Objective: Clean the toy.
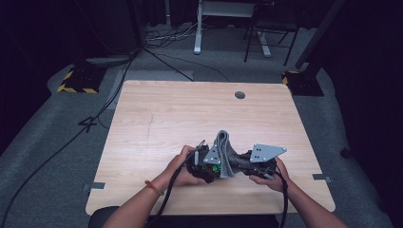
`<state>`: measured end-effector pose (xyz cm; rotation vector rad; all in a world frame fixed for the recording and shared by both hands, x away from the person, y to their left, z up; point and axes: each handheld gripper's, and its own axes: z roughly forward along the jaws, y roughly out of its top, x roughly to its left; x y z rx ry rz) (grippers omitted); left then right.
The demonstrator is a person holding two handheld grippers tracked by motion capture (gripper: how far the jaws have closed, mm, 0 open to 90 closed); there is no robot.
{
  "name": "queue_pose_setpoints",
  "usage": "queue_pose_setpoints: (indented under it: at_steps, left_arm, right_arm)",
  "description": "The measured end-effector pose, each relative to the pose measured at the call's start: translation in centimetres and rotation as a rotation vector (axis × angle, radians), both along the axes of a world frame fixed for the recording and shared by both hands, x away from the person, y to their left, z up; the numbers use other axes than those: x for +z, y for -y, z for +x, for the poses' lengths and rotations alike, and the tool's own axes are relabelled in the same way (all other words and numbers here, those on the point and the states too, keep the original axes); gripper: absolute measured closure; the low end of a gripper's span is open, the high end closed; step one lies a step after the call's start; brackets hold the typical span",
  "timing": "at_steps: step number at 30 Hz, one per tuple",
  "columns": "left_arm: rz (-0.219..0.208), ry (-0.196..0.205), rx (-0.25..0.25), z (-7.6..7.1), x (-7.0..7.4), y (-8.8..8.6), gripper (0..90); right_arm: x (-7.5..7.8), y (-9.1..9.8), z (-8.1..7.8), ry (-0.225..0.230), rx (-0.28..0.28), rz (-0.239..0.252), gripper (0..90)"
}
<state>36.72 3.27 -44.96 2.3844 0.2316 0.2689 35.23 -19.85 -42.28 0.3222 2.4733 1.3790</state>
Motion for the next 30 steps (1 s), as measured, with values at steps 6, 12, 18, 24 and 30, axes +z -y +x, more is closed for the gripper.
queue_pose_setpoints:
  at_steps: [6,12,18,24,30]
  left_arm:
    - [-0.017,0.023,0.000,-0.3,0.7,-0.3,33.3]
    - [-0.014,0.028,0.015,-0.2,1.0,-0.9,33.2]
    - [0.007,0.020,0.031,0.2,0.7,-1.0,33.3]
    - [0.040,0.022,0.003,-0.1,0.2,0.0,33.4]
    - [0.047,0.021,-0.020,-0.6,0.1,0.5,33.4]
  right_arm:
    - [-0.9,0.7,1.1,-0.037,-0.050,-0.047,75.8]
    - [-1.5,0.8,1.2,-0.083,-0.008,-0.098,75.8]
    - [-1.1,0.4,0.4,-0.064,0.038,-0.096,75.8]
    - [0.0,0.3,-0.3,-0.028,0.048,-0.022,75.6]
    - [0.1,0.0,0.4,-0.005,-0.007,-0.019,75.7]
